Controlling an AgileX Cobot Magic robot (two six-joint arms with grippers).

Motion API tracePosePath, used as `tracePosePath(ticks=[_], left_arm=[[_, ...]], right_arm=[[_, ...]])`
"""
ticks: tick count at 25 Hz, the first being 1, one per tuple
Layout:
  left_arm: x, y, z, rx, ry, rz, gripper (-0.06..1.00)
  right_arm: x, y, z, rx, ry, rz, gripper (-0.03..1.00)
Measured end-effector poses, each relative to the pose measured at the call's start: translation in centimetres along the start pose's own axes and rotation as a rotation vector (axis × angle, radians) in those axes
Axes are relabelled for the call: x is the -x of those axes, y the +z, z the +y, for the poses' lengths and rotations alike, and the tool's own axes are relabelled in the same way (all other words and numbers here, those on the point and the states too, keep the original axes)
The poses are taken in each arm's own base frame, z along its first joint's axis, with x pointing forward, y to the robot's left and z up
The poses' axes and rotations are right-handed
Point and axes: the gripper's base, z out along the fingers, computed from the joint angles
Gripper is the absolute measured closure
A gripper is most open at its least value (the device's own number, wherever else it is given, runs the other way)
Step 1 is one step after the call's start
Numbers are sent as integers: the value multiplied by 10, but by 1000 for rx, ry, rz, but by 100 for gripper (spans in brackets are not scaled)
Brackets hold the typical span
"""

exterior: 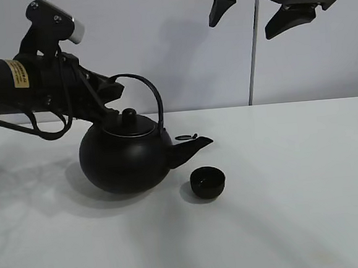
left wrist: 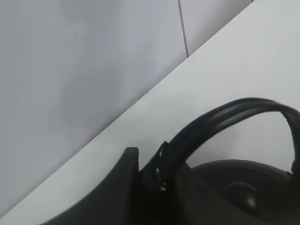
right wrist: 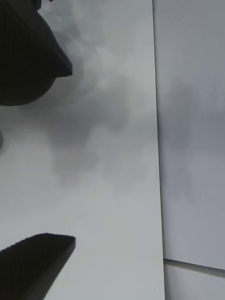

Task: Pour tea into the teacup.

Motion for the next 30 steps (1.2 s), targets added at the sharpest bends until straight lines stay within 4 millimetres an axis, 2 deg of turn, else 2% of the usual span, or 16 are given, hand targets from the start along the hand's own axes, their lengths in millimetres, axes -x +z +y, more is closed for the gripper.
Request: tracePosePath(ticks=[30], left_arm=[[3, 6, -3, -8, 140, 48, 82]], right_arm=[[2, 0, 0, 3, 0, -17, 35]])
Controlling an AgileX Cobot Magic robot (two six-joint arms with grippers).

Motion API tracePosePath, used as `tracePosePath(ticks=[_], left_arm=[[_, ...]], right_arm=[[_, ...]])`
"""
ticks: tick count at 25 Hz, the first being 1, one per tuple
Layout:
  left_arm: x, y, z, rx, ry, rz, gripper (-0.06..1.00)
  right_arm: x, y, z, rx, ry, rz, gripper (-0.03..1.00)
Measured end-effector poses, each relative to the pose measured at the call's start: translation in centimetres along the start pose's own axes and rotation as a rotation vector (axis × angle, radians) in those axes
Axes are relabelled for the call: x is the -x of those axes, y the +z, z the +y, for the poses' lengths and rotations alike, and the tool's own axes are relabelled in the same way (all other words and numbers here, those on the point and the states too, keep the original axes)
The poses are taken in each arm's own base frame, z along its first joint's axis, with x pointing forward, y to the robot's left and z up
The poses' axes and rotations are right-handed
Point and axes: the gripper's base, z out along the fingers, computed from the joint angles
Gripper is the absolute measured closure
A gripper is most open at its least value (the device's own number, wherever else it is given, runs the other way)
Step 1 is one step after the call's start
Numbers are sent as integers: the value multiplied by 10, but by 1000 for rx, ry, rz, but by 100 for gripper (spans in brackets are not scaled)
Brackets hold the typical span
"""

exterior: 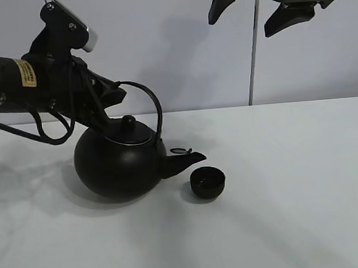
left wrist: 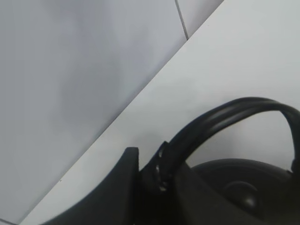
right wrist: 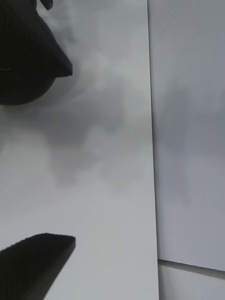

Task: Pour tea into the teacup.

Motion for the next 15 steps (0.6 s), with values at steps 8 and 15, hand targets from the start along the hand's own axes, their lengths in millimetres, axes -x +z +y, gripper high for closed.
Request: tracePosePath(ticks=[8, 15], left_arm=[[5, 5, -3, -12, 23, 14, 82], [4, 7, -4, -18, 51, 24, 82]], right_arm=[[0, 0, 0, 0, 0, -1, 35], [0, 0, 0, 0, 0, -1, 35]])
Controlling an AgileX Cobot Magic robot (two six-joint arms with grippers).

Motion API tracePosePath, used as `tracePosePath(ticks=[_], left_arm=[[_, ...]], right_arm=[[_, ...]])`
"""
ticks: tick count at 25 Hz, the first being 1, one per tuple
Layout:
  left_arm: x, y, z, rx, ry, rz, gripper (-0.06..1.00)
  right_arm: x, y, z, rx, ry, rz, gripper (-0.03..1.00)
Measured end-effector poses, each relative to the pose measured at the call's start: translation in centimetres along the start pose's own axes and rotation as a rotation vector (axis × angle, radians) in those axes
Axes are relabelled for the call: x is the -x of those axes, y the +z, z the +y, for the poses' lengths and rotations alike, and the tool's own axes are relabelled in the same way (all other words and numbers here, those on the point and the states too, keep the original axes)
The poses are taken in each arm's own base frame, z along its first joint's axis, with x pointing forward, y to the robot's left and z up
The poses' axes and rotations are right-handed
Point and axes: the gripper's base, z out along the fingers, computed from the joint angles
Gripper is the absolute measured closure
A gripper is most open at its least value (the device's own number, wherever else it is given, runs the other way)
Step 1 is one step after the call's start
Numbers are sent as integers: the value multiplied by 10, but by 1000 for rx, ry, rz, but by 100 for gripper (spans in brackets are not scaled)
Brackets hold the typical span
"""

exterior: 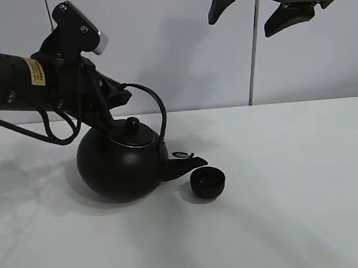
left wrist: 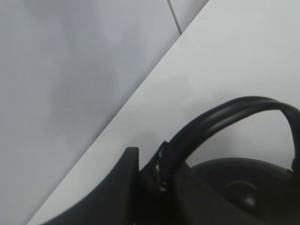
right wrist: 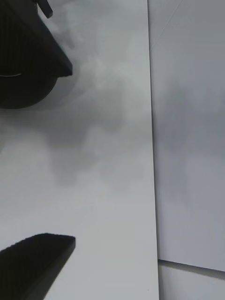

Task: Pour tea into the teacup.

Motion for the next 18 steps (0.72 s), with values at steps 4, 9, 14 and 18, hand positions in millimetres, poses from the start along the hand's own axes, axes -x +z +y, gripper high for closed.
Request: tracePosePath(ticks=[4, 9, 14, 18], left_arm=[[1, 0, -1, -3, 3, -1, 83], [1, 0, -1, -3, 16, -1, 83], [1, 0, -1, -3, 23, -1, 83], [1, 0, -1, -3, 34, -1, 83]], right_arm=[[0, 0, 0, 0, 0, 0, 35], [0, 0, 0, 0, 0, 0, 35], [0, 0, 0, 0, 0, 0, 35], [0, 0, 0, 0, 0, 0, 35]])
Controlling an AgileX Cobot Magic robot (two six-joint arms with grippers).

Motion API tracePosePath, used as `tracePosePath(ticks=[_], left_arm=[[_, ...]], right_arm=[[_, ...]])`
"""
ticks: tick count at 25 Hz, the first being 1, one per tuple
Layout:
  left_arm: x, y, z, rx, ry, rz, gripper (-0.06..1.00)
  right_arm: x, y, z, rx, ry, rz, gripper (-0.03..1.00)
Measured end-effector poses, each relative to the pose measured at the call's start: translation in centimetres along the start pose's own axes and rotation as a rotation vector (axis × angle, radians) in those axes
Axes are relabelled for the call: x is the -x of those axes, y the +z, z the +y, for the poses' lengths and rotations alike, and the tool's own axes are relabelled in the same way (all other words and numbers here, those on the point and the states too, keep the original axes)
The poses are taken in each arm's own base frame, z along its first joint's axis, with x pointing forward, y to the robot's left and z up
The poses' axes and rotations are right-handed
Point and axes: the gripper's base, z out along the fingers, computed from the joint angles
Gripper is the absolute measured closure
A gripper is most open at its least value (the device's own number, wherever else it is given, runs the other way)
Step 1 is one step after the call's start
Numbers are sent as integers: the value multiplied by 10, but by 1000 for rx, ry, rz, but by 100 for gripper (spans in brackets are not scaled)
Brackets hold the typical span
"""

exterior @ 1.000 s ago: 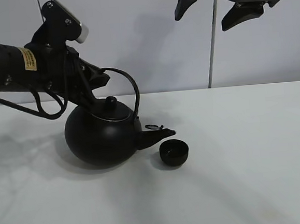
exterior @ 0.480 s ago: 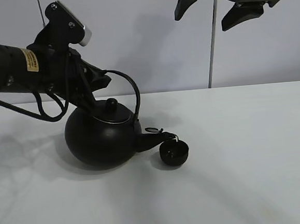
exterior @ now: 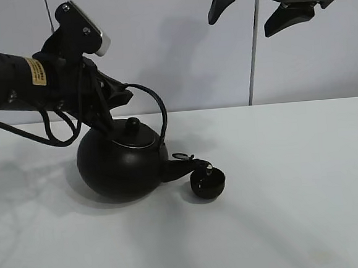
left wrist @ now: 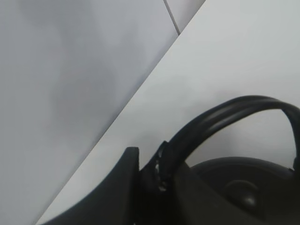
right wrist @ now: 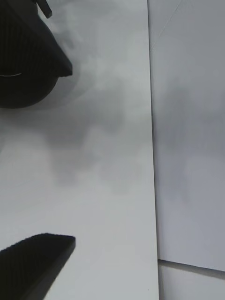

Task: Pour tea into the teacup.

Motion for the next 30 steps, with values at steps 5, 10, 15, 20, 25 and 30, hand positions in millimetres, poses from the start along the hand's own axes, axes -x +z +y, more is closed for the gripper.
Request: tracePosePath(ticks=[5, 10, 15, 20, 25, 30], left_arm=[[0, 0, 0, 0, 5, -1, 83], [0, 0, 0, 1, 8, -2, 83], [0, 0, 0, 1, 9, -2, 83], [0, 0, 0, 1, 13, -2, 83], [1, 0, 1, 2, 16, -2, 83], [1, 0, 1, 1, 20, -1, 83]], right_arm=[[0, 0, 0, 0, 0, 0, 35], [0, 0, 0, 0, 0, 0, 35], [0, 0, 0, 0, 0, 0, 35], [0, 0, 0, 0, 0, 0, 35], [0, 0, 0, 0, 0, 0, 35], [0, 0, 0, 0, 0, 0, 35]])
